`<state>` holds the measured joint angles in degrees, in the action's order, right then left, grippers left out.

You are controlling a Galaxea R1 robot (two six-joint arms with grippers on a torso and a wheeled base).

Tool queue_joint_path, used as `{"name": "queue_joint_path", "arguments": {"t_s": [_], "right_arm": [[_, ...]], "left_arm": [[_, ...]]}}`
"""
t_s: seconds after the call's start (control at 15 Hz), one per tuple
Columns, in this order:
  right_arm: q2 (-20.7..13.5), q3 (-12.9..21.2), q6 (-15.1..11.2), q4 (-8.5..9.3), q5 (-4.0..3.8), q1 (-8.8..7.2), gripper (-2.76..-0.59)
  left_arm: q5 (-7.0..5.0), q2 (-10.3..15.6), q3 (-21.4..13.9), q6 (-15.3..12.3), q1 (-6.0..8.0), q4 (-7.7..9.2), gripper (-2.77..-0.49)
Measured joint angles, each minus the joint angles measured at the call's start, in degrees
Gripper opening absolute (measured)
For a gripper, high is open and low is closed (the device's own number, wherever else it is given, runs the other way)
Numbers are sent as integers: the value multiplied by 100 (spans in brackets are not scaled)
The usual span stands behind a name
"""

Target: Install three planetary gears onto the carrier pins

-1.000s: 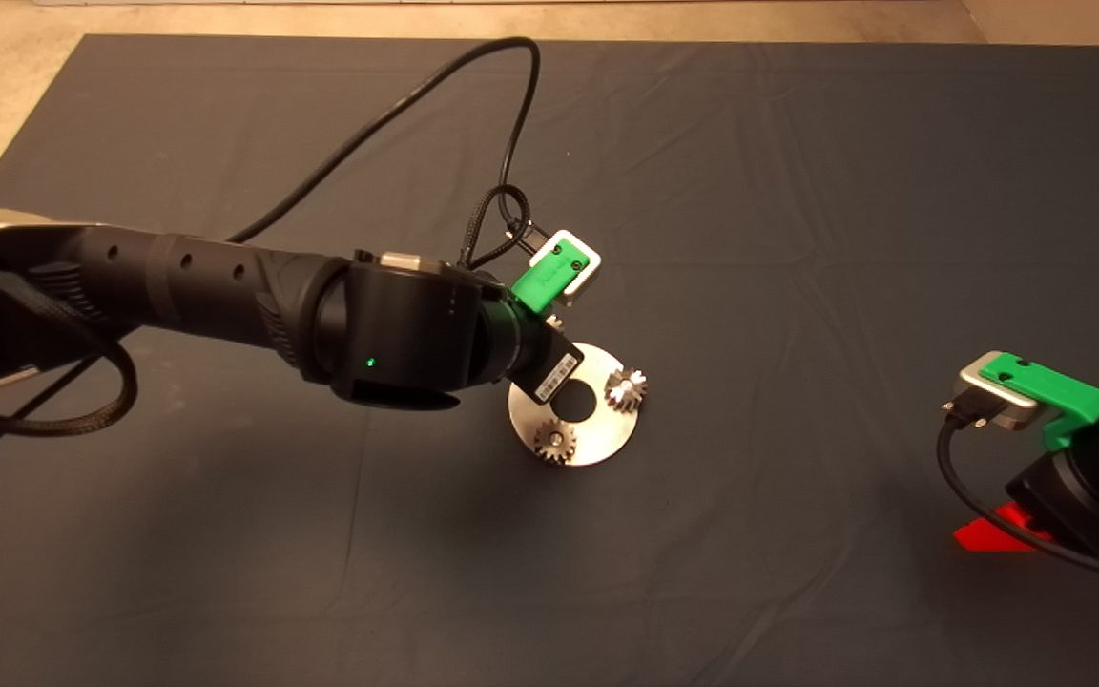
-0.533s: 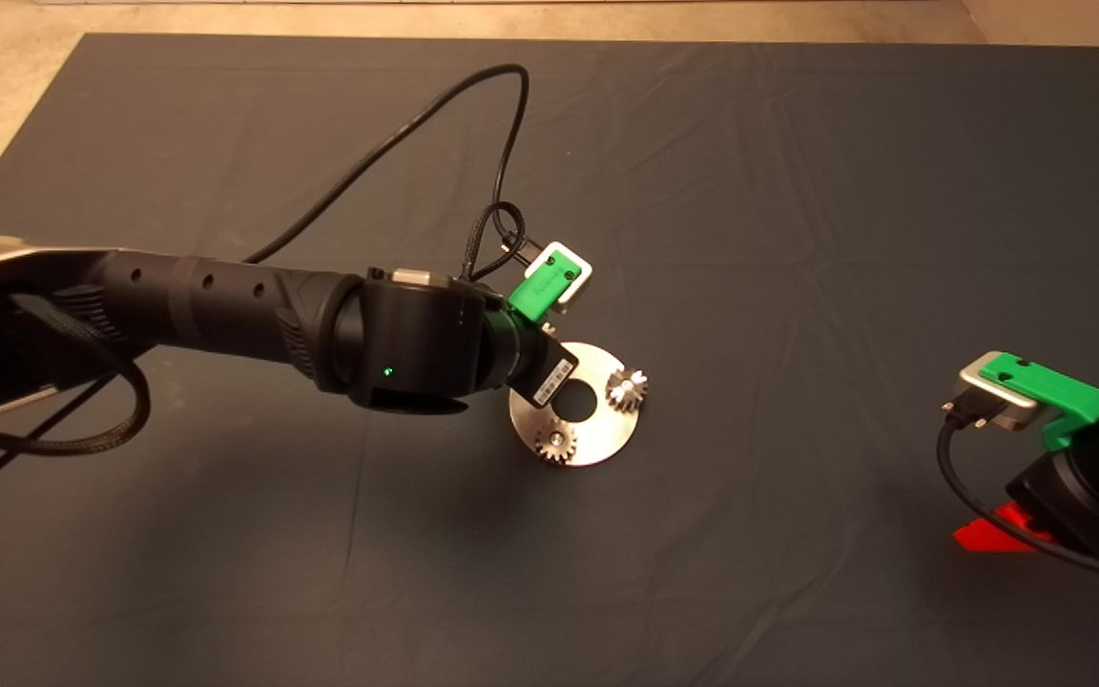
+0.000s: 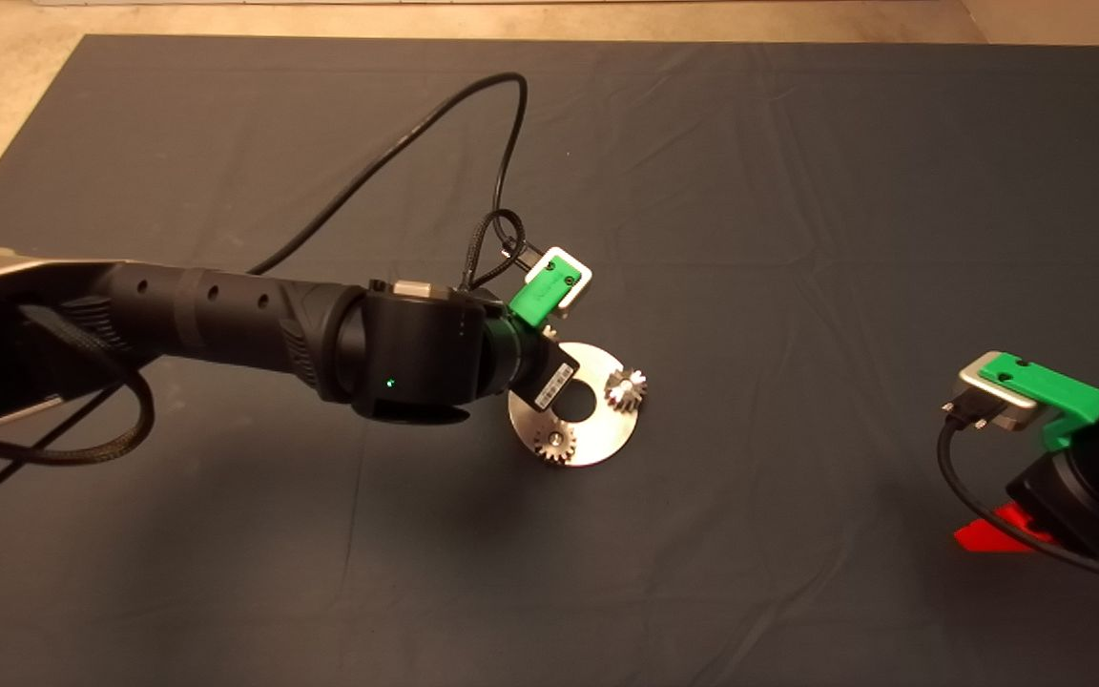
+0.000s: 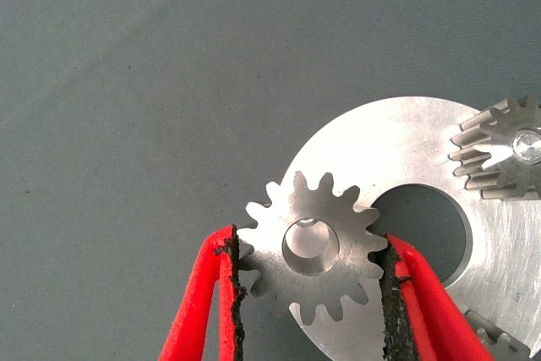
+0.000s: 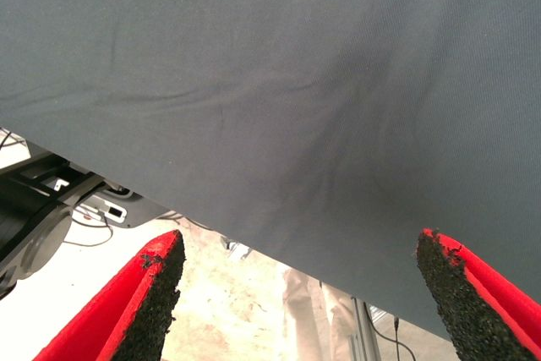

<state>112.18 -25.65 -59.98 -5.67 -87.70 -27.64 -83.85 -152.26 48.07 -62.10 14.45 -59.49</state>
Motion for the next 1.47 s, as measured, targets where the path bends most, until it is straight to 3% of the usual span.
{"name": "queue_joint_path", "arguments": {"t_s": [1.0,1.2,1.47], "right_arm": [[-82,10,9,9,-1,-108,-133],[-94,16,11,20,0,-172,-133],[-138,32,11,83,0,-276,-133]], "left_arm": [[28,-13,35,0,-72,-156,-250],[35,-64,35,-2,-249,-268,-250],[46,-74,35,-2,-268,-292,-250]]}}
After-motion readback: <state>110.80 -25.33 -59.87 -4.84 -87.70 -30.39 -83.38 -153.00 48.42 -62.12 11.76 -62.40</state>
